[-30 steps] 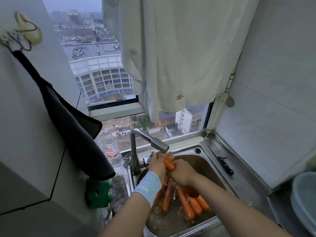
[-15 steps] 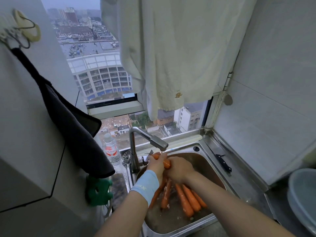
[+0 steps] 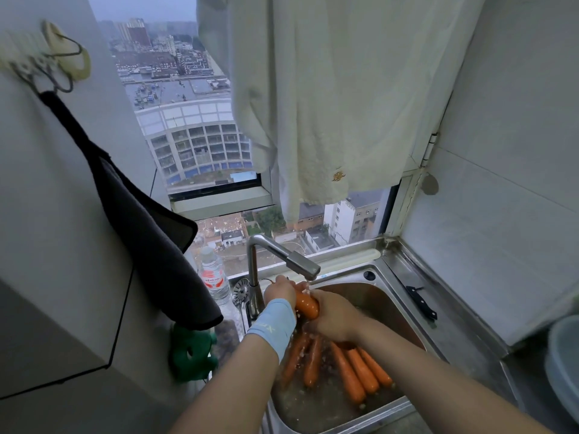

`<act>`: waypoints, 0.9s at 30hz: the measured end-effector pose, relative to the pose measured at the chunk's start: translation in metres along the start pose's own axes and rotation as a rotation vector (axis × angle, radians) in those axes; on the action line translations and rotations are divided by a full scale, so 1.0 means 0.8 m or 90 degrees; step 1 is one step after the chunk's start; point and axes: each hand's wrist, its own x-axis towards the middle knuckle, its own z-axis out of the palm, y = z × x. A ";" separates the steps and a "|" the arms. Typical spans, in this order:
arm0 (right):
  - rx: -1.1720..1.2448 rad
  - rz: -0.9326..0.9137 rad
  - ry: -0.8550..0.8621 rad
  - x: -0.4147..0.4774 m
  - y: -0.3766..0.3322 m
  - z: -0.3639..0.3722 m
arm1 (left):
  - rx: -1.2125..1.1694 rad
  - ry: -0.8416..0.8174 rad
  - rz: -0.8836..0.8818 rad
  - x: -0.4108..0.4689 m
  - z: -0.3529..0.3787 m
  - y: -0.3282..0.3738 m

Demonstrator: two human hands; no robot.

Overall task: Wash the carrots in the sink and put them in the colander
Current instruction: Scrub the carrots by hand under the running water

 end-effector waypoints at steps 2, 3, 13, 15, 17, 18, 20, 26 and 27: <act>0.064 0.032 -0.063 0.000 0.006 -0.007 | -0.060 -0.014 -0.026 0.006 -0.004 0.001; 0.079 0.047 -0.100 0.001 0.009 -0.008 | -0.087 -0.024 -0.041 0.008 -0.005 0.000; -0.117 0.053 0.084 0.010 -0.012 0.012 | 0.091 -0.070 0.010 0.009 -0.004 -0.040; -0.117 0.054 0.074 0.009 -0.011 0.012 | 0.072 -0.061 -0.006 0.011 -0.005 -0.041; -0.067 0.034 0.024 0.004 -0.006 0.009 | 0.028 -0.057 -0.041 0.018 -0.007 -0.037; -0.013 0.031 0.003 0.000 -0.004 0.007 | 0.005 -0.062 -0.047 0.021 -0.007 -0.034; 0.105 0.043 -0.036 -0.004 0.002 0.005 | -0.045 -0.081 -0.059 0.022 -0.004 -0.030; 0.138 0.038 -0.084 -0.006 0.022 0.001 | -0.013 -0.153 -0.001 0.015 0.013 -0.034; 0.126 0.031 -0.069 -0.008 0.023 0.000 | 0.011 -0.171 0.023 0.015 0.017 -0.039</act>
